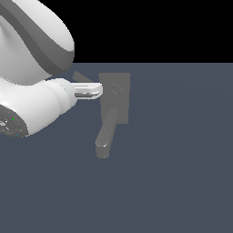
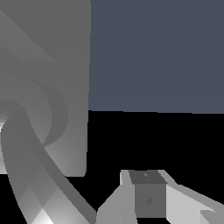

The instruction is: Turn on the faucet by rotating a designated handle.

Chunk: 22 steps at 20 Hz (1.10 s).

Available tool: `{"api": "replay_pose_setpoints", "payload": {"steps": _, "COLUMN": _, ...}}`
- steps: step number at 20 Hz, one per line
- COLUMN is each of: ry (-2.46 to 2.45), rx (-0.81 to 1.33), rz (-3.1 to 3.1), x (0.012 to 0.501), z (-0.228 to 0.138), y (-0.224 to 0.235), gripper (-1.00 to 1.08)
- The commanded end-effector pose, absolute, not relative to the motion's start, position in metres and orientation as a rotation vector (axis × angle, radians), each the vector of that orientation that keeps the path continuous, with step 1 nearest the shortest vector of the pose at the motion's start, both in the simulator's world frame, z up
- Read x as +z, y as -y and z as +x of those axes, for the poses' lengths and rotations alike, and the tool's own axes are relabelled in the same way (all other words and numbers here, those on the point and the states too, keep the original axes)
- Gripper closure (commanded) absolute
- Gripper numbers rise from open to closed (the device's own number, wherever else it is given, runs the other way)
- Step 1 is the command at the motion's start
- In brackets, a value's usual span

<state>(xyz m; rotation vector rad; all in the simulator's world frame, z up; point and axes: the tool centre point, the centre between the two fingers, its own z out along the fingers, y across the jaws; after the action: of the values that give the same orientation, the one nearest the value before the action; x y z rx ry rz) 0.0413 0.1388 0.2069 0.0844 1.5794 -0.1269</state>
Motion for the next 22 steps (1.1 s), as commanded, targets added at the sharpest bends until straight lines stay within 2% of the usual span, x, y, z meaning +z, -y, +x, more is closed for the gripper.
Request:
{"api": "replay_pose_setpoints", "payload": {"steps": 1, "ry": -1.572, "rx": -0.122, "rz": 0.086, "x": 0.221, "z": 0.041, "y": -0.137, "gripper": 1.08}}
{"api": "replay_pose_setpoints", "payload": {"steps": 22, "ry": -1.575, "rx": -0.122, "rz": 0.086, "x": 0.269, "z": 0.035, "y": -0.098, "gripper": 1.08}}
